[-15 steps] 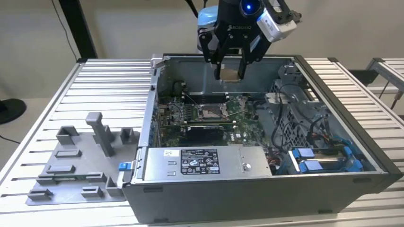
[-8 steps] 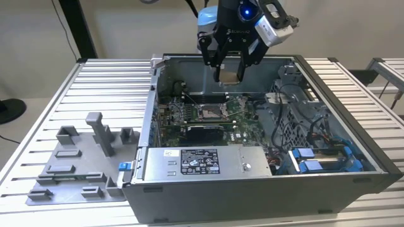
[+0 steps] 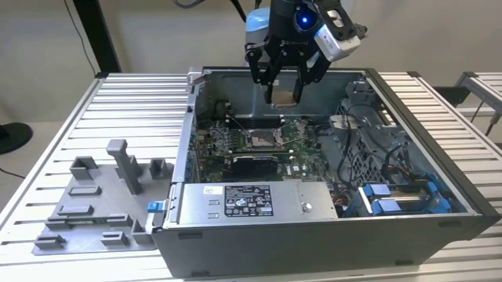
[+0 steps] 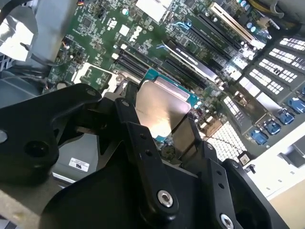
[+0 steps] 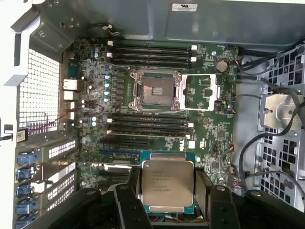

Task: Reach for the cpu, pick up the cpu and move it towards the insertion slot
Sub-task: 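Pick up the cpu and move it towards the insertion slot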

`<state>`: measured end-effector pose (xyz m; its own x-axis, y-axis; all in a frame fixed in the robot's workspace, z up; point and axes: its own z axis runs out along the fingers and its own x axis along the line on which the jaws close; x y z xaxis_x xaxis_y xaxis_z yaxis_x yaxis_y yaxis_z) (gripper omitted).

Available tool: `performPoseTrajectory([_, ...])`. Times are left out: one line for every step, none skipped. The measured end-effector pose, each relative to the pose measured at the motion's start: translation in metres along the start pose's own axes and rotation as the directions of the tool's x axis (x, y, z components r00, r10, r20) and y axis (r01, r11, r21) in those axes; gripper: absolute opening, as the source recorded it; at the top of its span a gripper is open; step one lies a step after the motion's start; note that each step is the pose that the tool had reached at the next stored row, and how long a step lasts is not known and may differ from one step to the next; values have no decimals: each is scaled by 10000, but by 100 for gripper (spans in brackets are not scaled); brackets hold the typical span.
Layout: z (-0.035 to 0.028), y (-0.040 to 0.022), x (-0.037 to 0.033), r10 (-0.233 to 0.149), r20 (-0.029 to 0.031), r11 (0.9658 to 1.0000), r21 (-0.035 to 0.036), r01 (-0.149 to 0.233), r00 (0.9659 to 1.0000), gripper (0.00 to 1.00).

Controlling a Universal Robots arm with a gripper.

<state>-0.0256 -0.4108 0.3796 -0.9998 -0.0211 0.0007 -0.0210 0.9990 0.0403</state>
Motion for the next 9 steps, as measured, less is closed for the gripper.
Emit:
performPoseTrajectory([2,2,0,1,0,10000,0,-1,10000,0])
performPoseTrajectory([2,1,0,1,0,10000,1,-1,10000,0])
performPoseTrajectory([2,1,1,1,-1,10000,2,-1,10000,0])
performPoseTrajectory([1,1,0,1,-1,10000,3,-1,10000,0])
performPoseTrajectory([2,2,0,1,-1,10000,2,-1,10000,0])
performPoseTrajectory([2,2,0,1,-1,10000,2,-1,10000,0])
performPoseTrajectory([2,2,0,1,-1,10000,2,-1,10000,0])
performPoseTrajectory([3,2,0,1,-1,10000,2,-1,10000,0])
performPoseTrajectory([3,2,0,1,-1,10000,2,-1,10000,0])
